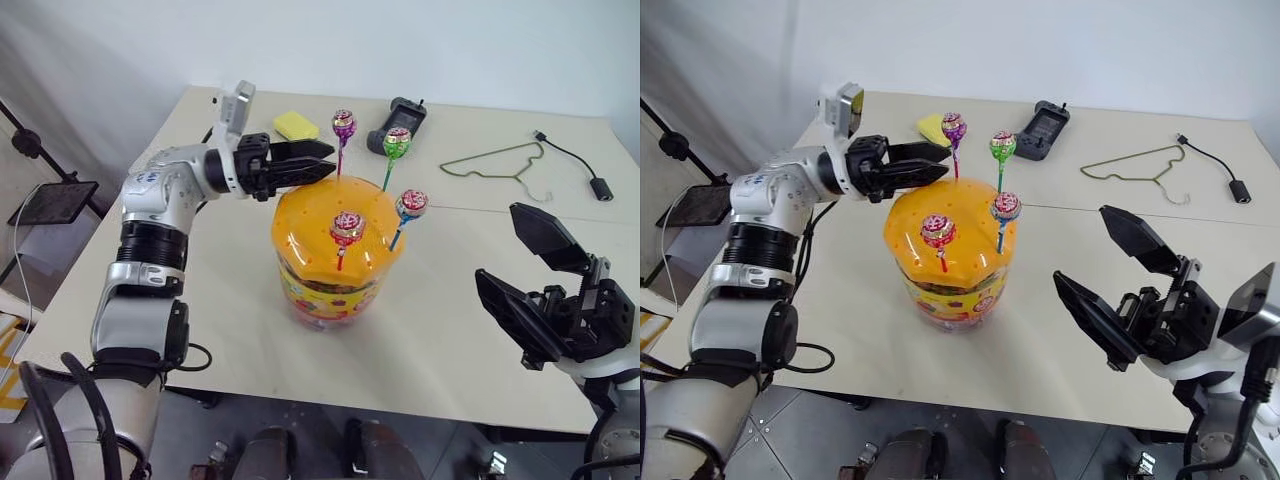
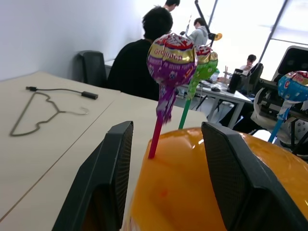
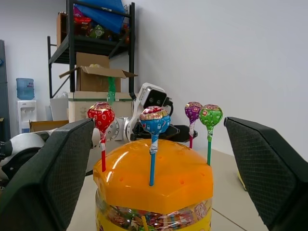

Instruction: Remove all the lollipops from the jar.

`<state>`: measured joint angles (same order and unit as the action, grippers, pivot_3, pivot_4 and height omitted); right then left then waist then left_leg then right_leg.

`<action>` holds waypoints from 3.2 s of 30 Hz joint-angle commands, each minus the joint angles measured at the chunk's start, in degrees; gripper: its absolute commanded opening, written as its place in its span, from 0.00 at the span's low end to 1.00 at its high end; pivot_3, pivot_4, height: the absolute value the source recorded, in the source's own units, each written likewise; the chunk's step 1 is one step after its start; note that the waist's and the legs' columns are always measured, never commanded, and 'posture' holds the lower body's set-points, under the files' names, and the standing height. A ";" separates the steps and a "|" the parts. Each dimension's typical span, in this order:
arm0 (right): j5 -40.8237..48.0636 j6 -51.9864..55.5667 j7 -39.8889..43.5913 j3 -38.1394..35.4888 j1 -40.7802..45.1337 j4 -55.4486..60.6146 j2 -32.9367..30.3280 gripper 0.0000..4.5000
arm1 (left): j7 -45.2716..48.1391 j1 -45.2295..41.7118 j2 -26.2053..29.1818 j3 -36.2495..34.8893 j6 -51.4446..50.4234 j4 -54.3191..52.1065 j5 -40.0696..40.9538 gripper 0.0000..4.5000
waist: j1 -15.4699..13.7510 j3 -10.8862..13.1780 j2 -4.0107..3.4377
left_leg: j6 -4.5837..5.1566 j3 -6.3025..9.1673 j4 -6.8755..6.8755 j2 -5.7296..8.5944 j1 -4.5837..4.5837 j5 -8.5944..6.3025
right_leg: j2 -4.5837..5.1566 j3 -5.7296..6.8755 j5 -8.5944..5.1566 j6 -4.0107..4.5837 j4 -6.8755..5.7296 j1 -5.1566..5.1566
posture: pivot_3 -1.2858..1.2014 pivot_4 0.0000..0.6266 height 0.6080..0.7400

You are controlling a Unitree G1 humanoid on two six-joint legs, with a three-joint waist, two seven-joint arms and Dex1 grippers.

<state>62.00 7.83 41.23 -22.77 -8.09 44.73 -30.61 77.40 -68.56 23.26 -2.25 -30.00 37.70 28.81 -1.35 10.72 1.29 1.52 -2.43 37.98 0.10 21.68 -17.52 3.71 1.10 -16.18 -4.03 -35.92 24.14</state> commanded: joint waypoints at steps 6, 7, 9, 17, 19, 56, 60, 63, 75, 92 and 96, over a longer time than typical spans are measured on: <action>3.15 -0.30 -2.62 -1.44 0.14 2.22 -0.16 1.00 | -0.93 -3.55 -1.21 -0.19 0.66 4.21 -2.50 0.40 | 0.01 0.00 0.00 | 0.02 0.00 0.02 0.00 0.00 -0.01 | 0.00 0.00 0.01 -0.02 0.00 0.00 | 0.52 0.24 1.00; 2.97 -0.45 -2.52 -1.54 -0.22 2.22 -0.09 1.00 | -0.62 -3.55 -1.12 -0.31 0.53 4.28 -2.50 0.34 | 0.02 0.00 0.00 | 0.03 0.00 0.02 0.00 0.02 -0.02 | -0.01 0.00 0.01 -0.02 0.01 0.00 | 0.52 0.24 1.00; 2.64 -0.74 -2.43 -1.65 -0.77 2.14 0.06 1.00 | -0.39 -3.60 -1.14 -0.53 0.00 4.27 -2.27 0.19 | 0.02 0.00 0.00 | 0.04 0.00 0.02 0.00 0.02 -0.02 | -0.01 0.00 0.02 -0.03 0.01 0.00 | 0.52 0.24 1.00; 2.00 -1.40 -2.16 -1.47 -0.78 1.52 0.16 1.00 | -0.78 -4.31 -2.99 -4.29 1.24 4.44 0.45 0.00 | -0.03 0.00 0.00 | 0.04 0.00 0.04 0.00 0.02 -0.02 | -0.01 -0.01 0.02 -0.03 0.00 0.00 | 0.52 0.24 1.00; 2.01 -1.41 -2.00 -1.44 -0.34 1.15 0.07 1.00 | -4.29 -6.43 -3.42 -10.89 0.05 7.46 5.10 0.00 | -0.01 0.01 0.02 | 0.05 0.00 0.06 0.00 0.04 -0.03 | 0.00 0.00 0.02 -0.04 0.01 0.00 | 0.52 0.24 1.00; -10.01 6.00 24.27 0.54 8.40 -16.76 -14.55 1.00 | -9.81 57.02 31.47 -17.49 -3.61 -32.05 -1.64 0.76 | 1.07 -0.02 0.08 | 0.07 0.23 0.01 0.16 0.46 -0.09 | 0.56 -0.02 0.01 0.01 0.30 0.42 | 0.52 0.24 1.00; -5.76 9.04 16.78 -0.31 10.62 -15.42 -11.96 1.00 | -1.84 49.96 29.21 -24.06 -1.72 -28.42 9.40 0.99 | 1.44 -0.02 0.08 | -0.01 0.24 -0.02 0.14 0.46 -0.05 | 0.56 0.06 0.01 0.01 0.29 0.45 | 0.52 0.24 1.00; -5.70 10.36 14.59 1.16 12.56 -14.67 -11.53 1.00 | 0.10 46.93 28.61 -26.25 -9.99 -30.46 18.44 0.99 | 1.57 -0.04 0.01 | -0.01 0.24 -0.01 0.15 0.46 -0.05 | 0.56 0.08 0.01 0.00 0.26 0.44 | 0.52 0.24 1.00; -7.60 19.05 5.13 14.23 26.46 -11.22 -9.02 1.00 | -10.68 46.64 18.17 -27.94 -17.36 -45.72 35.92 0.99 | 1.63 -0.05 -0.06 | -0.04 0.20 0.07 0.16 0.39 0.01 | 0.55 0.14 0.05 -0.07 0.05 0.44 | 0.52 0.24 1.00; -2.18 18.30 2.73 10.24 33.21 -16.11 -0.97 0.01 | -8.15 44.89 17.60 -23.68 -14.08 -46.11 35.25 1.00 | 1.59 -0.05 -0.06 | -0.02 0.21 0.06 0.17 0.43 0.01 | 0.54 0.15 0.05 -0.07 0.08 0.45 | 0.52 0.24 1.00; 7.06 24.98 -0.98 0.27 34.74 -21.36 -8.13 0.01 | -4.98 42.77 19.54 -20.80 -12.47 -47.50 32.83 1.00 | 1.38 -0.04 -0.07 | -0.01 0.21 0.07 0.17 0.43 0.00 | 0.55 0.15 0.05 -0.07 0.10 0.44 | 0.52 0.24 1.00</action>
<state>64.90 30.75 42.12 -16.66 25.87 24.81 -36.58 70.54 -24.78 41.43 -23.20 -44.10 -7.27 62.29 0.03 10.67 1.22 1.52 -2.21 38.05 0.29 22.15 -17.52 4.27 1.25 -16.13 -4.09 -35.79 24.58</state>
